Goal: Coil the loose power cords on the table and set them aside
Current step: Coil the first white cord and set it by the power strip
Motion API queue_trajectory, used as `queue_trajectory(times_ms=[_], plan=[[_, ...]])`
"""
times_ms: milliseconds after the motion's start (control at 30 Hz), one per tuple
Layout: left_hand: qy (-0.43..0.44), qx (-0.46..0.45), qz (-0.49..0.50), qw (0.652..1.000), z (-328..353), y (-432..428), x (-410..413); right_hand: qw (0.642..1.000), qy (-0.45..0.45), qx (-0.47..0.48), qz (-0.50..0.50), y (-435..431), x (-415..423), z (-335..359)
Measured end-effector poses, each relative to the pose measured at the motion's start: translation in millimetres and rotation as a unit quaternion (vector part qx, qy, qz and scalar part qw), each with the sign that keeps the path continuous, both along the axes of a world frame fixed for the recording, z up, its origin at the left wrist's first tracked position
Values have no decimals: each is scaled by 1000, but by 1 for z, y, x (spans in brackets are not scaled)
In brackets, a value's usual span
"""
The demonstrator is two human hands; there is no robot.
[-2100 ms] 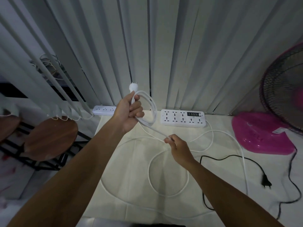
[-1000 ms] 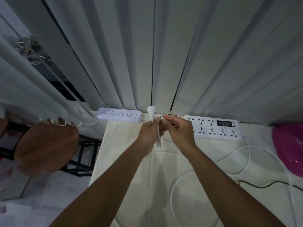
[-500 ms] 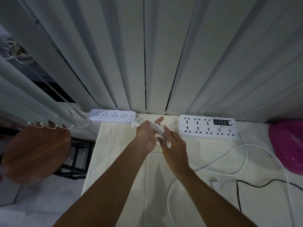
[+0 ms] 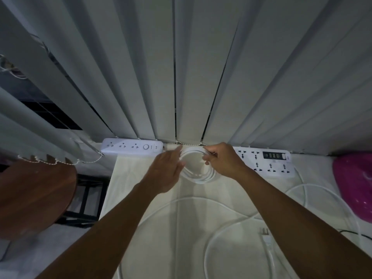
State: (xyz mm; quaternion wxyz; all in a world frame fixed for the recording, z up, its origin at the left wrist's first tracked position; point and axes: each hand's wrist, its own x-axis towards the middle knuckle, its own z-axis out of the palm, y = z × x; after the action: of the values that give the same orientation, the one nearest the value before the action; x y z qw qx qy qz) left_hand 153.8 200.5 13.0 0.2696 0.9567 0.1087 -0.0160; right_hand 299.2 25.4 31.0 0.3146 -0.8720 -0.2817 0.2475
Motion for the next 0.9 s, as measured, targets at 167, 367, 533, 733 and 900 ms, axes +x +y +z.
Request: queue_trajectory(times_ms=[167, 367, 533, 733, 900], plan=[[9, 0, 77, 997, -25, -18, 11, 1000, 3, 6, -16, -1, 3, -4], [93, 38, 139, 985, -48, -25, 38, 986, -151, -71, -17, 1, -14, -31], [62, 122, 128, 982, -45, -33, 29, 971, -226, -47, 62, -8, -60, -51], [85, 192, 34, 977, -53, -31, 8, 950, -239, -160, 119, 2, -62, -68], [143, 219, 4, 965, -46, -26, 16, 941, -264, -167, 131, 2, -63, -59]])
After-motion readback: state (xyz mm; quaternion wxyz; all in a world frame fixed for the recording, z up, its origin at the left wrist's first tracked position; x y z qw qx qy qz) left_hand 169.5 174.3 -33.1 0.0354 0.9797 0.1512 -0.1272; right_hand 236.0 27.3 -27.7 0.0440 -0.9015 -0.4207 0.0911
